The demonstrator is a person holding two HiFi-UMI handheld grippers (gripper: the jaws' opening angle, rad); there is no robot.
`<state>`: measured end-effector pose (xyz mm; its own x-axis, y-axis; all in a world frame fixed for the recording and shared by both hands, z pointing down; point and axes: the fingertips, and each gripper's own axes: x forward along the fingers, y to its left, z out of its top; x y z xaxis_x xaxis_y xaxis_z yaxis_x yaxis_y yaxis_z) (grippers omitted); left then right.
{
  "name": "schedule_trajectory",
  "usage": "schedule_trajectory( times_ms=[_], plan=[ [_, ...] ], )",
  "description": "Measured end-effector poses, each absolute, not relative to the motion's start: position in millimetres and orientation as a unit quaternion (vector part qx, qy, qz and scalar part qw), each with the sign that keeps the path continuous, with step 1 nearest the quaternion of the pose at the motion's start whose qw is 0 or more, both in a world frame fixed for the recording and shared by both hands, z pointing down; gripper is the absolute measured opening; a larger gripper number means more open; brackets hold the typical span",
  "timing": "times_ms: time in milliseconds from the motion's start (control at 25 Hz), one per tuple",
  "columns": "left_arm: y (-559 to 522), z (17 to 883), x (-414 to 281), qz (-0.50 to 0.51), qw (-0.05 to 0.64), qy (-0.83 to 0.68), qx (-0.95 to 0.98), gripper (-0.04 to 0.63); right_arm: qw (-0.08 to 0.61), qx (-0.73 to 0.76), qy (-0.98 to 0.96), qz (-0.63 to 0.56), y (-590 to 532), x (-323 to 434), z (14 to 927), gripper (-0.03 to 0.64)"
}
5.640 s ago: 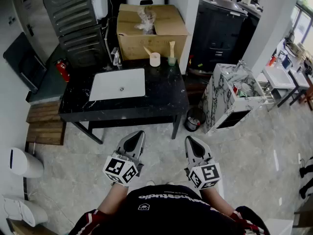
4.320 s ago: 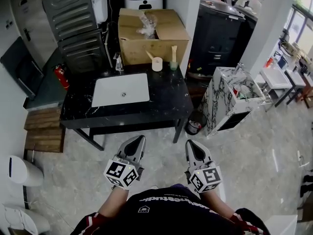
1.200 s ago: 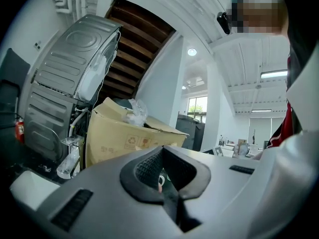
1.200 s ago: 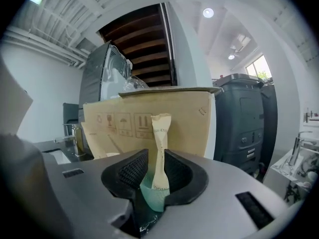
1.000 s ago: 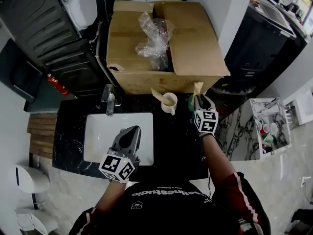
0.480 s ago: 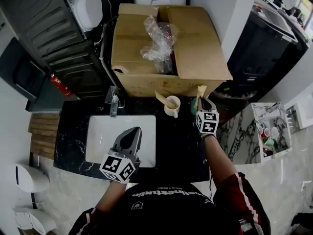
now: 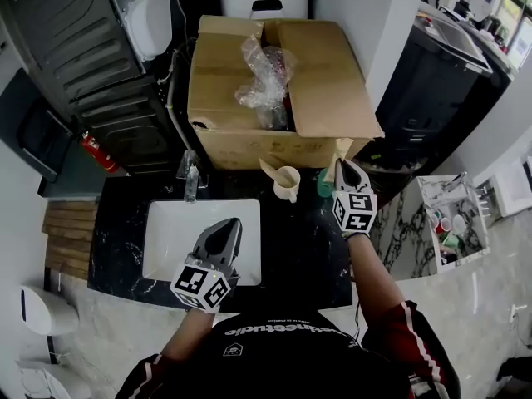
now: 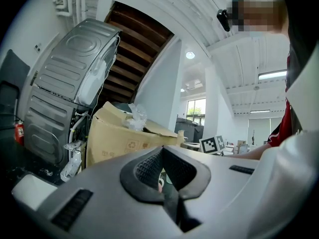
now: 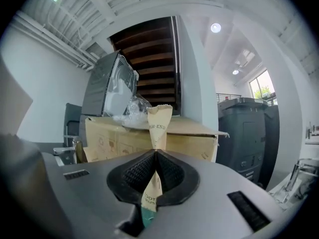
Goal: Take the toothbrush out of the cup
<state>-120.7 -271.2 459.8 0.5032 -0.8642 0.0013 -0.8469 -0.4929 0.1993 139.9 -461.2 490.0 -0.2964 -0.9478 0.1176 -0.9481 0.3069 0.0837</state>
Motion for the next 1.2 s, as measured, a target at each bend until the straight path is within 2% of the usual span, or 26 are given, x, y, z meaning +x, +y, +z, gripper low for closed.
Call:
schedule_trajectory(
  times_ms=[440,1200],
  plan=[
    [-262,451,-101,-0.058,0.081,-0.468,0.878,0.015,0.032,0.579,-0.814,0.021,-371,128,449,0.038],
    [-254,448,-67,-0.054,0.081,-0.432,0.896,0.015,0.010,0.582,-0.811,0.057,-232,125,444,0.038]
  ],
)
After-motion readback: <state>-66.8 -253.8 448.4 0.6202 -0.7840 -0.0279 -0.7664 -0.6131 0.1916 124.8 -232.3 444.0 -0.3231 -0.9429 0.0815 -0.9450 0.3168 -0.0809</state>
